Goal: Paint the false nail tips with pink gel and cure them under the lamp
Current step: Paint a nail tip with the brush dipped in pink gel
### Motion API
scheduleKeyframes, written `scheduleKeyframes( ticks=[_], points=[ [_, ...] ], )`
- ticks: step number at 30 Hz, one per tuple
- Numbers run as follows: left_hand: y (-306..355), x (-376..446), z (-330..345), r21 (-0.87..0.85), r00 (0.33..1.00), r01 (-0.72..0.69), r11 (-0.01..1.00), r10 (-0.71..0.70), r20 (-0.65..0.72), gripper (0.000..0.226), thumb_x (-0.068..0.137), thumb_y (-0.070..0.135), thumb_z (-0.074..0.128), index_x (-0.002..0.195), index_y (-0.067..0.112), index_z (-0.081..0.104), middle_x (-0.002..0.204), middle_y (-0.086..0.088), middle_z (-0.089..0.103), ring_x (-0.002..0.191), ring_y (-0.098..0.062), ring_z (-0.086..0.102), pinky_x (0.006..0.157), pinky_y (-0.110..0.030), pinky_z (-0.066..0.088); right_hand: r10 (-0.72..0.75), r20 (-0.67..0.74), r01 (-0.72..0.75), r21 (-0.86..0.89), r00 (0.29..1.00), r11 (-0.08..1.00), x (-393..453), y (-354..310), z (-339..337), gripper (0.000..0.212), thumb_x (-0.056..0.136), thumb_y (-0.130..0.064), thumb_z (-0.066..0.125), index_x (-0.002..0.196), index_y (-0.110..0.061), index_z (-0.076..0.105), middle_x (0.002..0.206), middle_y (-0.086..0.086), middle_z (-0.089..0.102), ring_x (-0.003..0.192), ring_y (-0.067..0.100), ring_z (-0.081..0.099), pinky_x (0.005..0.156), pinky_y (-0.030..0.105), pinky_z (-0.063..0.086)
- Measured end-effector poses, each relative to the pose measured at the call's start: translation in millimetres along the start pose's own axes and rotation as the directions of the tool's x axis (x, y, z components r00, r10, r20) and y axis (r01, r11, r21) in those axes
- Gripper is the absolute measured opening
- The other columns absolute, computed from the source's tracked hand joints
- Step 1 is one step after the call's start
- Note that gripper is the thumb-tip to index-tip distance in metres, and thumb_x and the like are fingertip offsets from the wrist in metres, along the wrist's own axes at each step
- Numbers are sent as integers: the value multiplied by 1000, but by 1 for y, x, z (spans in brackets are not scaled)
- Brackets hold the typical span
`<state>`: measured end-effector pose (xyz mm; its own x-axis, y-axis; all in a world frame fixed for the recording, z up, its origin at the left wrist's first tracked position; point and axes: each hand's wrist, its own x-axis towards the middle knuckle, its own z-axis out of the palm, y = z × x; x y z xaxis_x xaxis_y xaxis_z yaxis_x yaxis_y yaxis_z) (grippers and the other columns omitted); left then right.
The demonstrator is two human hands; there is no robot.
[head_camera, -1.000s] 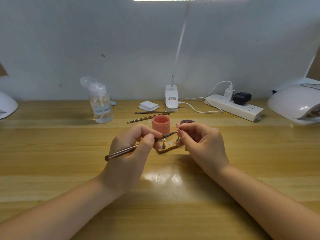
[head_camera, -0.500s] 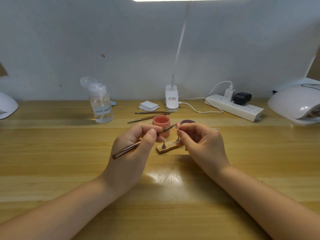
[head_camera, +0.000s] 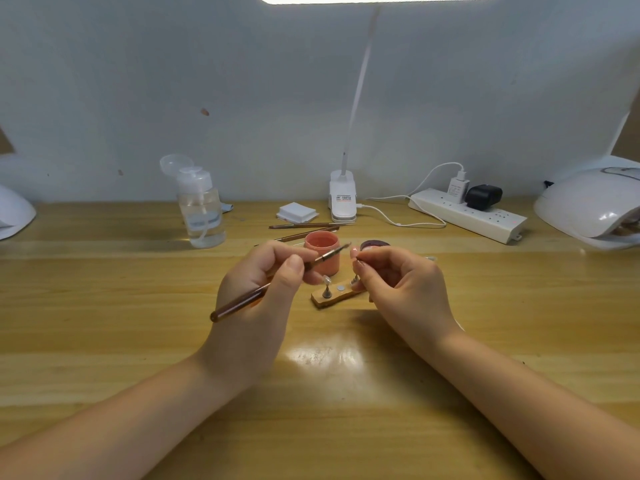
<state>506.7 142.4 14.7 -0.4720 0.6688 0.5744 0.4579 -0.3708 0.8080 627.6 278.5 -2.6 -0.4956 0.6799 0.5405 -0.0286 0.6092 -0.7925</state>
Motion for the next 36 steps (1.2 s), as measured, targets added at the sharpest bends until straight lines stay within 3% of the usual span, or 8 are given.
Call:
scheduleKeyframes(
  ticks=[2, 5, 12, 19, 24, 29, 36],
  points=[
    [1, 0, 0, 7, 999, 21, 1000, -22, 33, 21, 90, 20, 49, 96, 14, 68, 85, 4, 73, 85, -10, 69, 75, -15, 50, 0, -5, 0, -5, 1000, 1000, 0, -1, 0, 15, 85, -3, 69, 98, -10, 70, 81, 1, 72, 70, 9, 71, 64, 24, 58],
    [2, -1, 0, 22, 999, 6, 1000, -7, 47, 21, 86, 12, 47, 87, 10, 68, 77, 0, 71, 76, -8, 67, 70, -12, 48, 16, -16, -16, -9, 1000, 1000, -1, -2, 0, 16, 85, -4, 69, 97, -16, 69, 80, 0, 72, 71, 9, 71, 66, 27, 59],
    [-10, 5, 0, -28, 987, 127, 992, -129, -92, 21, 97, 3, 47, 91, 10, 67, 79, 1, 70, 77, -7, 67, 71, -13, 50, 103, -151, -100, 23, 983, 995, 2, -3, -3, 10, 83, -11, 72, 90, -18, 71, 77, -6, 72, 67, 7, 69, 69, 33, 59],
    [-22, 13, -1, -157, 914, 284, 946, -316, -256, 24, 99, 7, 46, 90, 14, 67, 74, 2, 70, 73, -6, 65, 66, -14, 51, 166, -109, -165, 26, 980, 986, 5, -7, 4, 10, 78, -14, 76, 87, -16, 72, 78, -2, 72, 70, 17, 68, 71, 40, 59],
    [-21, 14, 2, -171, 908, 294, 940, -331, -258, 22, 98, 6, 47, 90, 12, 67, 80, -5, 69, 70, -3, 64, 64, -12, 49, 218, -7, -217, -90, 976, 972, 6, -5, 11, 5, 77, -15, 72, 81, -18, 73, 72, -2, 71, 69, 14, 67, 73, 41, 58],
    [-19, 13, 2, -168, 918, 278, 946, -313, -244, 21, 98, 5, 47, 90, 11, 66, 81, -6, 68, 70, -3, 63, 65, -12, 50, 202, 61, -174, -305, 978, 936, 5, -3, 12, 8, 78, -26, 71, 76, -34, 71, 69, -14, 66, 65, 5, 60, 66, 33, 54],
    [-19, 12, 2, -145, 925, 270, 952, -298, -238, 21, 98, 6, 48, 90, 11, 67, 81, -7, 68, 70, -2, 63, 64, -12, 49, 189, 73, -149, -374, 979, 915, 7, 2, 16, 5, 78, -28, 71, 82, -25, 74, 69, -9, 67, 69, 10, 61, 68, 38, 54]
  ],
)
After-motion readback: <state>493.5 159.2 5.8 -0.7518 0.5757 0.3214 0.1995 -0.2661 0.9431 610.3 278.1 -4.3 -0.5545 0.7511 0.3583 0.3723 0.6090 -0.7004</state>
